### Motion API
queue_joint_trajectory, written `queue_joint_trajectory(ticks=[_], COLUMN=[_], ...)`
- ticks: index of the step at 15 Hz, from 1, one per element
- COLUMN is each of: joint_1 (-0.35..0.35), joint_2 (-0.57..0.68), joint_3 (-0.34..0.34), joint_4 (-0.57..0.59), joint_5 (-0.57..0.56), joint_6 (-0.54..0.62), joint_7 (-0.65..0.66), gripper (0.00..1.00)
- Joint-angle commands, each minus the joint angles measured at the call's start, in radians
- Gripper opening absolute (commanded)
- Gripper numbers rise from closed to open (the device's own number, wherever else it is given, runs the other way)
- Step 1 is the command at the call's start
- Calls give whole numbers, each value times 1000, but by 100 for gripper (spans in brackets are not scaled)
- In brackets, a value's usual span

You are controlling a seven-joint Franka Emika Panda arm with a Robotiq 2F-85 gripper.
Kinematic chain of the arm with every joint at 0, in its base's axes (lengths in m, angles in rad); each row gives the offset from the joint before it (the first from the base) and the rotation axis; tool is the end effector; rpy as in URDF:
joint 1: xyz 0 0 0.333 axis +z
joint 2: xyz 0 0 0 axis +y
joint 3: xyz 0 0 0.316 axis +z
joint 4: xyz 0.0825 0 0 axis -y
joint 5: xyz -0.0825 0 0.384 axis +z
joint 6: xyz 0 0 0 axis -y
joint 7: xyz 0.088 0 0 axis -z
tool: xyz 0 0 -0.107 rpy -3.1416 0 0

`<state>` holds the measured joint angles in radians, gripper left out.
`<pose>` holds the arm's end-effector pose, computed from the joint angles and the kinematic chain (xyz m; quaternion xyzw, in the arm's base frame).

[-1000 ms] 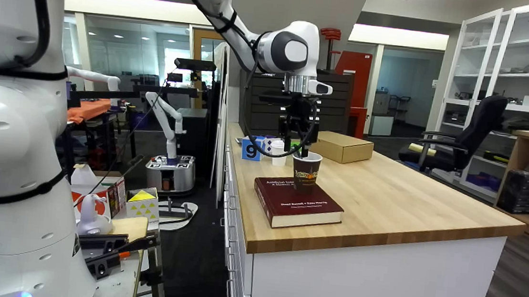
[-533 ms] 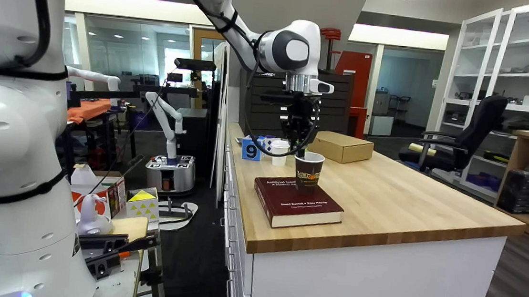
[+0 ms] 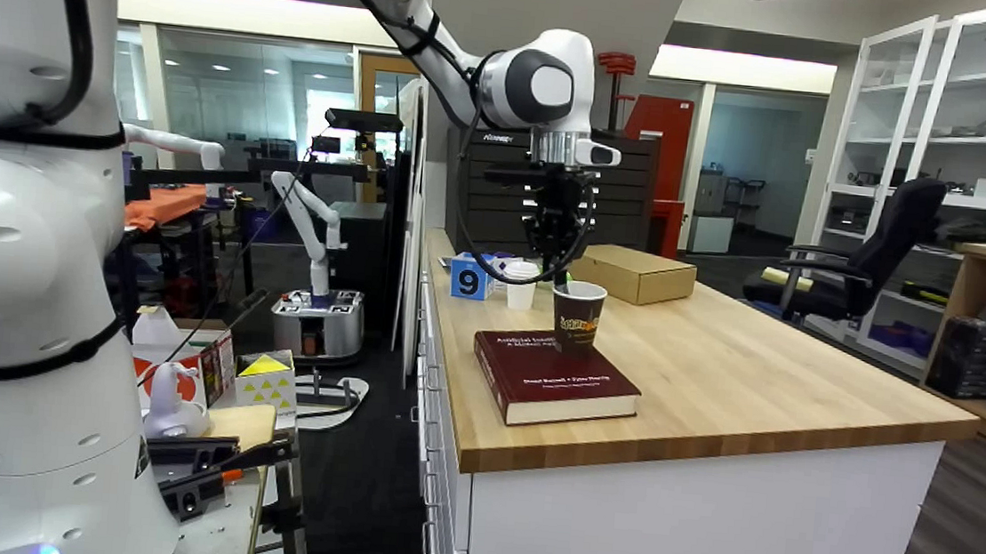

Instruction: Put the black marker on the book

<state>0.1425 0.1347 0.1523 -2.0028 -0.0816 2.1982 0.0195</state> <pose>0.5629 0.1657 0.3980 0.9865 0.1588 0.0346 0.0184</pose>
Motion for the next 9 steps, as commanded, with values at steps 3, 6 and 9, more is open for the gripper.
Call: queue_joint_trajectory(ticks=[3,6,9], joint_1=[18,16,8], joint_2=[-139,-211,-276], joint_3=[4,4,2], joint_4=[-58,-77,-99], joint_5=[-6,-12,-29], joint_6=[-7,-14,-10], joint_7=[15,19,32], gripper=[6,6,6])
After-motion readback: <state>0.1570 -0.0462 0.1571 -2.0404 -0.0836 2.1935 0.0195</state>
